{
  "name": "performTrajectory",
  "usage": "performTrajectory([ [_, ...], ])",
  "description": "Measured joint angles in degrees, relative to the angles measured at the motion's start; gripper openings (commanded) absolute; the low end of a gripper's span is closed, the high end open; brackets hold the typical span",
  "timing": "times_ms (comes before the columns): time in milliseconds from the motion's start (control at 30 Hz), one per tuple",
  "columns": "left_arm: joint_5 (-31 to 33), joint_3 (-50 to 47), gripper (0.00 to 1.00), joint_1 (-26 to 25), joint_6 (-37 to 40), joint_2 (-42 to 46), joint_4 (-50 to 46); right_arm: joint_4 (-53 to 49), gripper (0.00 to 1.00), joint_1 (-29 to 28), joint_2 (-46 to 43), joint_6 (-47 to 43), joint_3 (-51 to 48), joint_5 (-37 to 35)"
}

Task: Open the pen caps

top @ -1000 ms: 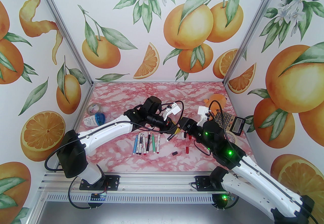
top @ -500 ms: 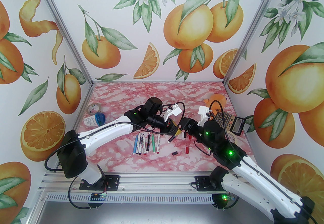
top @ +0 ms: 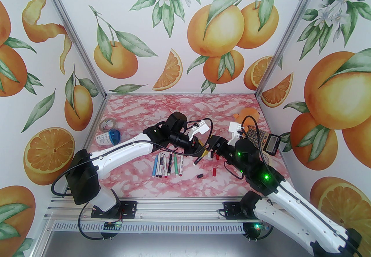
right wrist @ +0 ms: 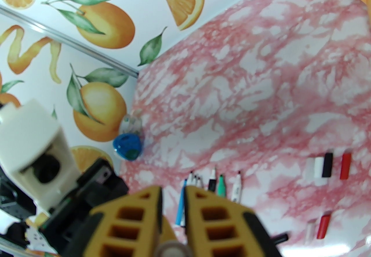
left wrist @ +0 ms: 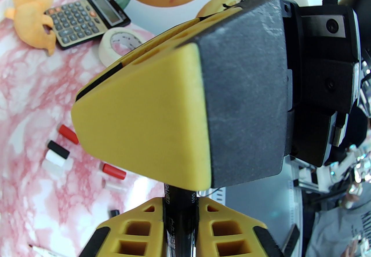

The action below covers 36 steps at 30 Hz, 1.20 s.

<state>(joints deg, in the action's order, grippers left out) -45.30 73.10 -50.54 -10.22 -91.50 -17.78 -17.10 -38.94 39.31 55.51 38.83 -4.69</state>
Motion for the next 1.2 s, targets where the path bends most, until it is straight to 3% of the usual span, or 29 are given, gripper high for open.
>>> performTrajectory([
  [267,-0.6,-0.4,0.29,-1.2,-0.3,-1.1,0.9,0.9,0.14,0.0,0.1,0.0,0.0,0.2],
  [567,-0.3,-1.0,0.04,-1.5,-1.4,-1.6,1.5,2.0,0.14,0.0,0.7,0.5,-0.5,0.8],
  [667,1.1,-1.1,0.02,-1.7,-0.8,-1.6,1.2,2.0,0.12,0.0,0.7,0.7,-0.8,0.6],
  [767,4.9,-1.0,0.01,-2.9,1.1,-1.6,0.6,0.5,0.10,0.0,0.0,1.6,-1.0,-1.3],
  [1000,21.2,0.7,0.00,-8.5,6.1,-1.6,-1.2,-5.2,0.10,0.8,-2.7,3.9,-1.0,-4.3],
  [1200,27.5,1.2,0.00,-10.6,9.1,-1.9,-1.4,-8.0,0.08,2.1,-3.0,5.0,-0.2,-4.3],
])
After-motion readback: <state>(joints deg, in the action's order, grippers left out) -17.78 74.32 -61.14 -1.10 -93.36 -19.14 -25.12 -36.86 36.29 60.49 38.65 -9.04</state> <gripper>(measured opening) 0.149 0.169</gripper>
